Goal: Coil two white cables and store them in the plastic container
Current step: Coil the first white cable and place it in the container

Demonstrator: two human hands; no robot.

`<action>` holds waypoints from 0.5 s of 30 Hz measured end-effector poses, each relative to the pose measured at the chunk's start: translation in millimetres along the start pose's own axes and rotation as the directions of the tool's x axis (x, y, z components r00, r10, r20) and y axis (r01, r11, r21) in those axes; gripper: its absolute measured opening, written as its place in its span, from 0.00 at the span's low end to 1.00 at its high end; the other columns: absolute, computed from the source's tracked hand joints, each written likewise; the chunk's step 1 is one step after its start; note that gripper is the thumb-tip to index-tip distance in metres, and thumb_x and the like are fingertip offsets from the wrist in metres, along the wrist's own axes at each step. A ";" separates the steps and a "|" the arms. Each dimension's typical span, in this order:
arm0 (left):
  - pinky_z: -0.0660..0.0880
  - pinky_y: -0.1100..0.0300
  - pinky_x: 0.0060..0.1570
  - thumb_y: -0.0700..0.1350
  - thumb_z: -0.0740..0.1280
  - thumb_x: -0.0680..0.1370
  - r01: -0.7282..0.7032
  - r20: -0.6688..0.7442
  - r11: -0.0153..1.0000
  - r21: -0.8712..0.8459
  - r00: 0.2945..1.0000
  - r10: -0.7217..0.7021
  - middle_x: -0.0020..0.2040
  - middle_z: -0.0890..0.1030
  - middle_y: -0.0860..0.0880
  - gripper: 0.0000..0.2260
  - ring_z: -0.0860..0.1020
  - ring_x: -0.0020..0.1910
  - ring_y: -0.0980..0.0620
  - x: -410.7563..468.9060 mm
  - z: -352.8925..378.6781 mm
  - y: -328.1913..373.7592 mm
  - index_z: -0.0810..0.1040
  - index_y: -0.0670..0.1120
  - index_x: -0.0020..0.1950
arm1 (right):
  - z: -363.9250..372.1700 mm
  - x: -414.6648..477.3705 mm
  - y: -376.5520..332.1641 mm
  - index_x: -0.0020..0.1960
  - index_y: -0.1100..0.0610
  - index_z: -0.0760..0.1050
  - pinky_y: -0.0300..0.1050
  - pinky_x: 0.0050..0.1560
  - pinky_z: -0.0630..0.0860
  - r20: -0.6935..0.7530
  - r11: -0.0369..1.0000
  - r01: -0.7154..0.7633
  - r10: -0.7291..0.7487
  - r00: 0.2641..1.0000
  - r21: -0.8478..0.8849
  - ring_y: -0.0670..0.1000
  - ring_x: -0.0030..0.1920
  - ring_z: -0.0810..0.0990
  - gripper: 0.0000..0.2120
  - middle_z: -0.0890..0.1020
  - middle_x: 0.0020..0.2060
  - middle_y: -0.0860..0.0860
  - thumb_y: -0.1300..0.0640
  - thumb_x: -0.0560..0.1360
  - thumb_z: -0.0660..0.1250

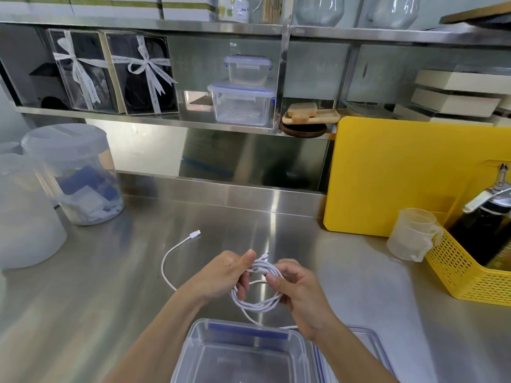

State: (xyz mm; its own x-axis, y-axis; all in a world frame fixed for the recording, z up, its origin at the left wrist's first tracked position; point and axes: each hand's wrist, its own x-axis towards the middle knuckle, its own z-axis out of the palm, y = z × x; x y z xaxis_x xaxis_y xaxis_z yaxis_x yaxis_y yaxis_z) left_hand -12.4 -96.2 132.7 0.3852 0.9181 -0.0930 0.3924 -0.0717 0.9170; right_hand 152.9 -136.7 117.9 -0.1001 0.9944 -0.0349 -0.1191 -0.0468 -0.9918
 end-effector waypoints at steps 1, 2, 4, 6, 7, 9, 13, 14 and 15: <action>0.70 0.70 0.30 0.77 0.53 0.63 -0.011 0.024 1.000 -0.026 1.000 0.012 0.17 0.75 0.52 0.35 0.73 0.19 0.59 -0.5 -1.0 -0.7 0.75 0.45 0.24 | 1.4 -1.1 0.3 0.43 0.57 0.83 0.37 0.35 0.76 -0.017 1.000 0.007 -0.008 1.000 -0.014 0.47 0.40 0.78 0.06 0.77 0.46 0.49 0.64 0.72 0.68; 0.70 0.72 0.29 0.78 0.54 0.60 -0.023 0.039 0.999 -0.044 0.999 0.024 0.17 0.75 0.52 0.35 0.73 0.19 0.60 -1.1 -1.5 -1.5 0.75 0.46 0.24 | 2.3 -2.2 1.4 0.43 0.55 0.83 0.37 0.37 0.77 -0.028 0.999 0.021 -0.022 0.999 -0.031 0.48 0.44 0.79 0.07 0.77 0.50 0.48 0.64 0.72 0.68; 0.70 0.72 0.28 0.75 0.56 0.61 -0.035 0.050 0.996 -0.077 0.998 0.039 0.18 0.75 0.53 0.30 0.73 0.19 0.60 -2.1 -1.2 -0.9 0.76 0.48 0.23 | 5.2 -3.7 3.2 0.42 0.51 0.83 0.37 0.39 0.77 -0.048 0.997 0.046 -0.049 0.998 -0.060 0.48 0.46 0.79 0.10 0.81 0.49 0.46 0.64 0.72 0.67; 0.70 0.70 0.26 0.65 0.60 0.66 -0.039 0.050 0.994 -0.098 0.998 0.044 0.19 0.75 0.53 0.23 0.73 0.19 0.59 -2.3 -0.3 2.9 0.77 0.49 0.22 | 6.8 -4.0 3.9 0.41 0.49 0.83 0.37 0.39 0.78 -0.071 0.995 0.070 -0.076 0.995 -0.074 0.47 0.41 0.80 0.12 0.83 0.42 0.45 0.65 0.73 0.67; 0.69 0.70 0.27 0.61 0.61 0.68 -0.040 0.042 0.995 -0.091 0.998 0.044 0.20 0.75 0.53 0.20 0.74 0.19 0.58 -2.1 0.2 4.6 0.77 0.49 0.23 | 6.7 -4.1 4.0 0.40 0.49 0.83 0.37 0.38 0.77 -0.084 0.993 0.077 -0.084 0.993 -0.088 0.46 0.38 0.79 0.13 0.83 0.39 0.45 0.65 0.73 0.67; 0.69 0.68 0.27 0.56 0.64 0.72 -0.054 -0.007 0.997 -0.048 0.999 0.054 0.21 0.75 0.52 0.16 0.75 0.20 0.57 -0.7 0.8 4.9 0.77 0.49 0.28 | 5.3 -3.3 3.9 0.41 0.51 0.82 0.35 0.35 0.76 -0.097 0.992 0.078 -0.088 0.991 -0.101 0.46 0.32 0.78 0.11 0.81 0.32 0.47 0.66 0.73 0.67; 0.68 0.65 0.25 0.46 0.63 0.78 -0.081 -0.101 0.996 -0.045 0.992 0.076 0.27 0.75 0.50 0.10 0.74 0.18 0.54 2.4 6.3 6.5 0.74 0.46 0.37 | 3.7 -0.9 5.2 0.41 0.57 0.82 0.36 0.28 0.74 -0.074 0.997 0.073 -0.075 0.994 -0.030 0.47 0.27 0.75 0.08 0.78 0.26 0.52 0.65 0.74 0.66; 0.68 0.65 0.25 0.48 0.62 0.79 -0.054 -0.095 0.998 -0.021 0.994 0.052 0.26 0.75 0.50 0.12 0.74 0.18 0.55 2.6 7.4 7.9 0.73 0.45 0.38 | 3.5 -0.3 5.7 0.41 0.57 0.81 0.36 0.27 0.73 -0.065 0.998 0.061 -0.061 0.996 -0.005 0.47 0.26 0.74 0.08 0.77 0.26 0.52 0.65 0.74 0.65; 0.67 0.65 0.25 0.50 0.60 0.79 -0.013 -0.076 1.000 0.002 0.997 0.013 0.26 0.74 0.51 0.14 0.74 0.19 0.55 2.8 7.7 8.7 0.73 0.43 0.38 | 2.9 0.2 6.0 0.41 0.58 0.81 0.36 0.27 0.72 -0.055 0.999 0.043 -0.041 0.998 0.022 0.46 0.26 0.73 0.08 0.77 0.25 0.52 0.65 0.74 0.65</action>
State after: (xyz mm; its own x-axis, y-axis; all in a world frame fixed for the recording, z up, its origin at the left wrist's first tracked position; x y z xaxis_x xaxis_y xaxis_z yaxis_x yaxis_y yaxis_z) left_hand -1.5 -97.2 137.4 0.3258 0.9440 -0.0514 0.3887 -0.0842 0.9175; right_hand 149.2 -137.0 112.3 -0.0402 0.9992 -0.0007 -0.1453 -0.0066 -0.9894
